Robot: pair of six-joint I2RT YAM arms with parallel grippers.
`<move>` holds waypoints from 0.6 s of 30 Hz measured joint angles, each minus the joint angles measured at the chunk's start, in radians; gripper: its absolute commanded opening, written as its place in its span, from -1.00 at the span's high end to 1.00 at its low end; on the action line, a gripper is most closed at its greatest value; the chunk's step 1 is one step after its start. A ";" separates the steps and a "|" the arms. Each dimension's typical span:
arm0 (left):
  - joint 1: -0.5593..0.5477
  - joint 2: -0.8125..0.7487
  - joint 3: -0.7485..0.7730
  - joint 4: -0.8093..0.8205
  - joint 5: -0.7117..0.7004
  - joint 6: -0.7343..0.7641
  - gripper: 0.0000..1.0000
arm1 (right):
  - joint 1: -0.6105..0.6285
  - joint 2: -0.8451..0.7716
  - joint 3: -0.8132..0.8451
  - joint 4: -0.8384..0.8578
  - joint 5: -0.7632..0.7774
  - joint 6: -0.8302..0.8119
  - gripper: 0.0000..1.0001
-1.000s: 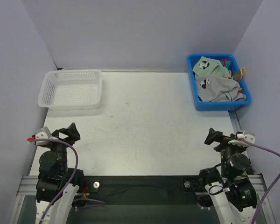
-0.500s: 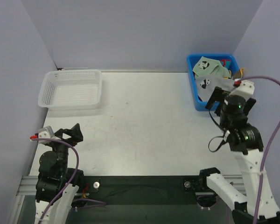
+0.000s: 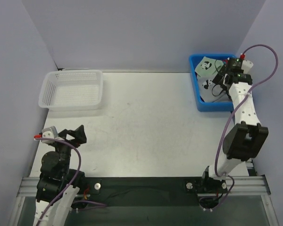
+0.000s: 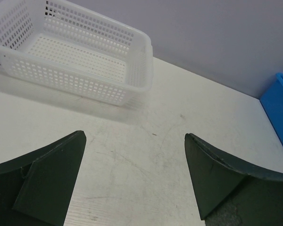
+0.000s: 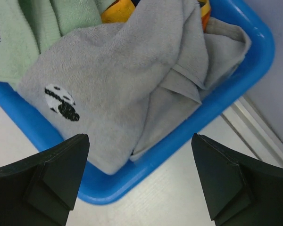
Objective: Fold and stack the towels
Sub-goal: Grab crumpled towel
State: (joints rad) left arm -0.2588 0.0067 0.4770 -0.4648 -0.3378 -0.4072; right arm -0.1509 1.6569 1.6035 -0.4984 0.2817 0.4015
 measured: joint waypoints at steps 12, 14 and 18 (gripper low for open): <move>-0.002 0.000 -0.013 0.006 0.017 0.002 -0.95 | -0.041 0.293 0.077 0.104 -0.188 -0.008 0.20; -0.003 0.000 -0.013 0.006 0.019 0.003 -0.95 | -0.037 0.291 0.077 0.117 -0.193 -0.010 0.47; -0.008 0.000 -0.014 0.008 0.022 0.005 -0.95 | -0.024 0.266 0.072 0.127 -0.167 -0.041 0.81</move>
State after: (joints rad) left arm -0.2668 0.0067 0.4625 -0.4572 -0.3161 -0.4026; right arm -0.1745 1.9232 1.6752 -0.3714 0.1146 0.3603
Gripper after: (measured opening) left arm 0.975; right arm 0.172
